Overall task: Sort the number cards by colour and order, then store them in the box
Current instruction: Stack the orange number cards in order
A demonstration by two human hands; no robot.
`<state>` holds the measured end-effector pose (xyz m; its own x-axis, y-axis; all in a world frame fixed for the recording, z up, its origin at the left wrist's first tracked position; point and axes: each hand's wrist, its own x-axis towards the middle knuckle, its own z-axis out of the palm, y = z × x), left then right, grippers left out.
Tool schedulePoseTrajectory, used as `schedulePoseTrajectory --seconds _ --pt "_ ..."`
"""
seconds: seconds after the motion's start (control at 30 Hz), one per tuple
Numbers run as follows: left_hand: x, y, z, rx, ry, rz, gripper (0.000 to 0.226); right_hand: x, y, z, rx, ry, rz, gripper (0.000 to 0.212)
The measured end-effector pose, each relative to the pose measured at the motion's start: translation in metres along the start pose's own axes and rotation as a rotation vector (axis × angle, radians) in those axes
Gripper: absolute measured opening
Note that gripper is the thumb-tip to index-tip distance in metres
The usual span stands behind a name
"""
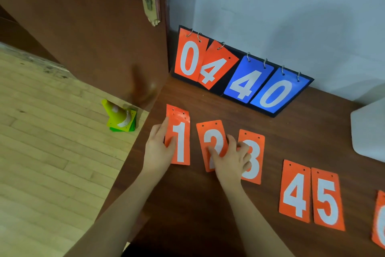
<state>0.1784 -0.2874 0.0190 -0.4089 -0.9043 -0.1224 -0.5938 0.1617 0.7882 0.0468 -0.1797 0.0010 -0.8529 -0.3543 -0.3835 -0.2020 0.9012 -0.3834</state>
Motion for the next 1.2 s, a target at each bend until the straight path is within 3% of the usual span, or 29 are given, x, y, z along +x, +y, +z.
schedulePoseTrajectory --seconds 0.3,0.37,0.43,0.6,0.77,0.9,1.03,1.2 --pt "0.0 -0.003 0.006 0.05 -0.017 0.009 0.055 0.014 -0.016 -0.009 0.022 -0.006 0.054 0.045" --pt "0.0 -0.001 0.006 0.044 -0.019 0.008 0.055 0.013 -0.012 -0.011 0.148 0.011 -0.003 0.022" --pt "-0.001 0.003 0.007 0.044 -0.02 0.006 0.055 0.008 -0.008 -0.016 0.345 0.033 -0.041 0.015" --pt "-0.002 0.018 0.016 0.008 -0.125 0.04 0.056 -0.002 -0.006 -0.038 0.632 0.133 -0.078 0.015" --pt "-0.01 0.045 0.042 -0.1 -0.183 0.138 0.058 -0.011 -0.002 -0.036 0.637 0.074 -0.074 0.014" --pt "-0.013 0.055 0.052 -0.123 -0.133 0.104 0.06 0.0 0.023 -0.042 0.422 0.126 -0.037 0.026" --pt "-0.016 0.052 0.054 -0.045 -0.15 0.072 0.061 0.015 0.061 -0.051 0.133 0.173 0.231 0.06" --pt "-0.017 0.046 0.055 -0.015 -0.141 0.045 0.061 0.016 0.067 -0.042 0.108 0.127 0.263 0.061"
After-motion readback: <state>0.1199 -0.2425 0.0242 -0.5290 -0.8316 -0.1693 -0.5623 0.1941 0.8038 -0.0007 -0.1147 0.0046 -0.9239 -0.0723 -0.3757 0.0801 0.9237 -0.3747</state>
